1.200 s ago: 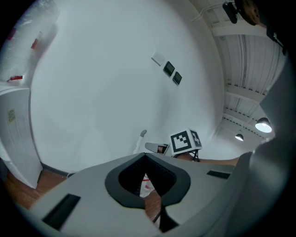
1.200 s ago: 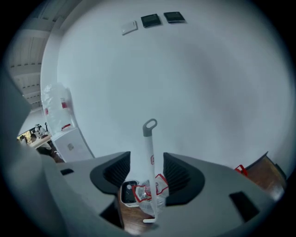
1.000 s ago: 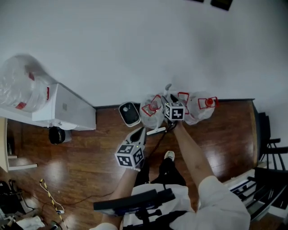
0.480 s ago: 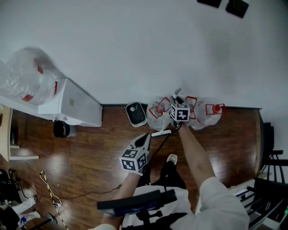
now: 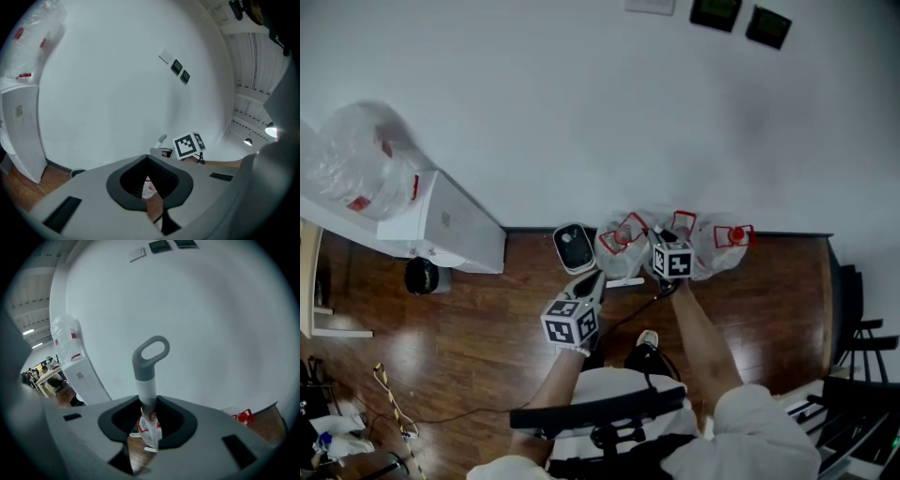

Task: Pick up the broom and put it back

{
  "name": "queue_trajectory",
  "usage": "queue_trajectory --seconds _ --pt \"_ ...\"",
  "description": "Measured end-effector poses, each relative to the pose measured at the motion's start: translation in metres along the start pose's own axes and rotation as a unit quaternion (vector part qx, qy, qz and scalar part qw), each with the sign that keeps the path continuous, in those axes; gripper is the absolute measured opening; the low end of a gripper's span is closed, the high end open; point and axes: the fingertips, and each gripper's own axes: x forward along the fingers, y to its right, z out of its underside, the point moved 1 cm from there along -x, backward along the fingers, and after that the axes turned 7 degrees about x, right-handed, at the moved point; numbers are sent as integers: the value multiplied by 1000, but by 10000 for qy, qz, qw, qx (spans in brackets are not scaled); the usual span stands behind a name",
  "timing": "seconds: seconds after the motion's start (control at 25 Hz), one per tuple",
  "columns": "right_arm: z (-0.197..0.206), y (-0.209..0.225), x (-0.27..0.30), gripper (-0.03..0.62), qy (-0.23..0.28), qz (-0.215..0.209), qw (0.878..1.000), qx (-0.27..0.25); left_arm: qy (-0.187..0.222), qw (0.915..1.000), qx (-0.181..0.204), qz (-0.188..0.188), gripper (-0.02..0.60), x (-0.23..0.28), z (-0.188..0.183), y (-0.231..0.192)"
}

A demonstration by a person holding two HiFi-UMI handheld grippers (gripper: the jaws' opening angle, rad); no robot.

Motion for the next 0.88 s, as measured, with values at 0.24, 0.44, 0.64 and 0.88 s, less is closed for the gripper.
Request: queue_trajectory --seconds 0.24,0.44,0.64,0.88 --pt "-4 -17 -63 127 98 -356 9987 -356 310 9995 17 30 -12 2 -30 1" --pt "-62 -37 -125 127 777 -611 9939 -486 500 9987 103 92 -12 11 -52 10" --pt "-126 -52 -190 127 1519 -704 9844 -546 668 9971 346 60 -12 14 -77 18" --pt "-138 -50 -213 127 1800 -506 9812 -485 789 9958 445 105 -12 20 -97 27"
